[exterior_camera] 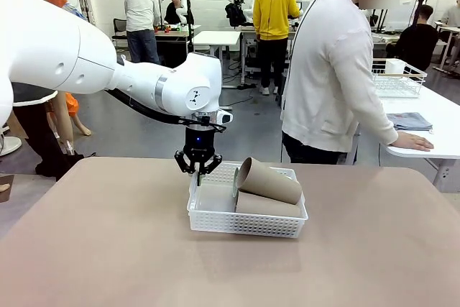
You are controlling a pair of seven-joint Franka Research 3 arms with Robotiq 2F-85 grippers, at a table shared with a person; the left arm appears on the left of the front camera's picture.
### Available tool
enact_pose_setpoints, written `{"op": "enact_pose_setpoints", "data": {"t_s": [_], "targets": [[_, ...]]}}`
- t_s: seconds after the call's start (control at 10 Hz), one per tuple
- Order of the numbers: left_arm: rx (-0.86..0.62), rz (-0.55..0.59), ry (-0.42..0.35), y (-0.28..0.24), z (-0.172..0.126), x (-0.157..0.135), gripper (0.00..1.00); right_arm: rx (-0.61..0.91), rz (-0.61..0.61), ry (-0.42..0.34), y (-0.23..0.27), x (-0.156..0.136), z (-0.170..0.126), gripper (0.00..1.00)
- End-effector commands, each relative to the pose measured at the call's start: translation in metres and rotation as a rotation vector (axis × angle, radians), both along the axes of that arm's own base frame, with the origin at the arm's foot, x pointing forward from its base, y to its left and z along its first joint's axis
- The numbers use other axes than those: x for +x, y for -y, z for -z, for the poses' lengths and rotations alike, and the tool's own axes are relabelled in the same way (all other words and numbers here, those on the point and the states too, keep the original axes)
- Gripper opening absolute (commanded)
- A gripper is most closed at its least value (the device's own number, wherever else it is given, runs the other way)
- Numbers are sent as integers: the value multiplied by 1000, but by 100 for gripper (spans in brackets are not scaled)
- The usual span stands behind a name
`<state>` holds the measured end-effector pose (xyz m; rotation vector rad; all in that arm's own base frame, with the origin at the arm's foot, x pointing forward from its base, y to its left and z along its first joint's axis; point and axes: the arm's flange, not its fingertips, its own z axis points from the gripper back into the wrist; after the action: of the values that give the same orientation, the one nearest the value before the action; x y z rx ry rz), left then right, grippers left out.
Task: Clean and organize the cups into the basket.
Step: Pick up the Reusable plastic cup from the right side of the table and stack it inside the Organizing basket in the center of the table, then move the Organizing basket back to the left side of the table.
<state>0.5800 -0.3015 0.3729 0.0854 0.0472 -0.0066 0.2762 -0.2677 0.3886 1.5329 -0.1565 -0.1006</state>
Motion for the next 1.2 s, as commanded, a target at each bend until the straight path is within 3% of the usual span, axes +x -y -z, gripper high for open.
{"op": "enact_pose_setpoints", "data": {"t_s": [0.0, 0.2, 0.3, 1.1], "targets": [[-1, 0, 3, -1, -2, 0, 3, 2, 31, -22, 16, 8, 0, 100], [-1, 0, 3, -1, -2, 0, 3, -23, 35, -12, 13, 18, 3, 100], [-1, 0, 3, -1, -2, 0, 3, -10, 9, -16, 12, 8, 5, 100], [-1, 0, 3, -1, -2, 0, 3, -10, 9, -16, 12, 8, 5, 100]]}}
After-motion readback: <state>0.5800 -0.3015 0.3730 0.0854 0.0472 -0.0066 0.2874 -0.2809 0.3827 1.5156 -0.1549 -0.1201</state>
